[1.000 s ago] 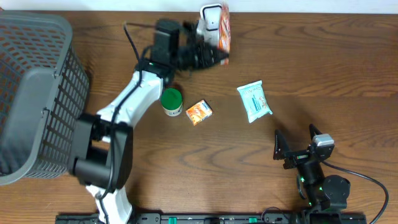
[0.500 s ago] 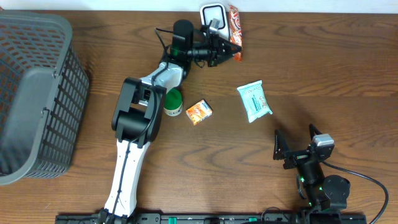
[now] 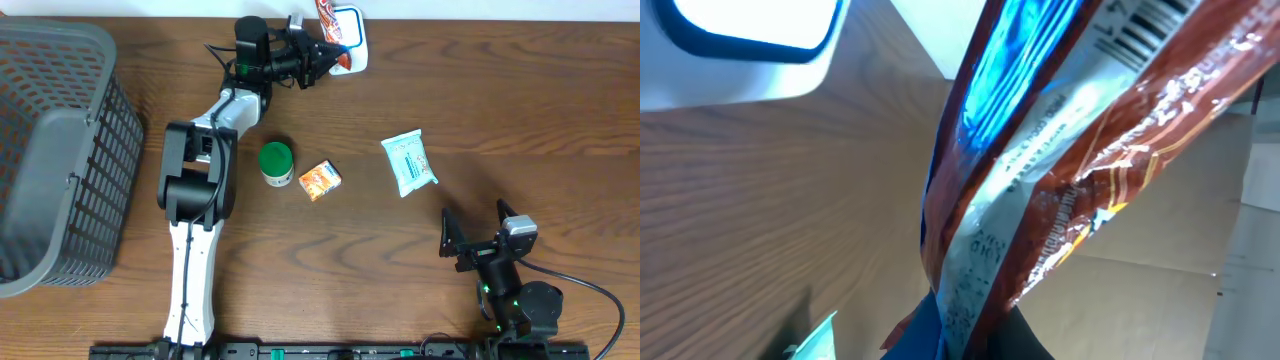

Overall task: Scan the item barcode
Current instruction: 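Carry the red bar up to the front of the scanner, then hold the red bar in front of the scanner window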

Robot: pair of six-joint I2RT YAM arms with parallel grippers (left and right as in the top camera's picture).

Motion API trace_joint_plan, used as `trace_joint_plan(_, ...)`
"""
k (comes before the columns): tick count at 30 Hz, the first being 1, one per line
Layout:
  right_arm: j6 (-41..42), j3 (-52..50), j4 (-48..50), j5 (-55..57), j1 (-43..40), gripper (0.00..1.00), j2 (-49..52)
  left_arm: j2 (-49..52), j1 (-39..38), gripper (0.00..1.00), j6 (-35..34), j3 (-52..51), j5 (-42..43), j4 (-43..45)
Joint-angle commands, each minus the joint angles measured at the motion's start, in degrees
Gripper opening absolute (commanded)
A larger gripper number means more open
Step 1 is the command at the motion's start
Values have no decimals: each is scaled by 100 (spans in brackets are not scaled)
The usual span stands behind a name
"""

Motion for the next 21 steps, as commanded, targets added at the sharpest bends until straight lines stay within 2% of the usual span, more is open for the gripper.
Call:
trace_joint_plan(1,55,-4,-22,-39,20,99,-15,57,-107,8,-33,116,-7,35)
trace_joint_plan(21,55,-4,-22,-39,20,99,-15,629,-313,7,-186,129,-157,363)
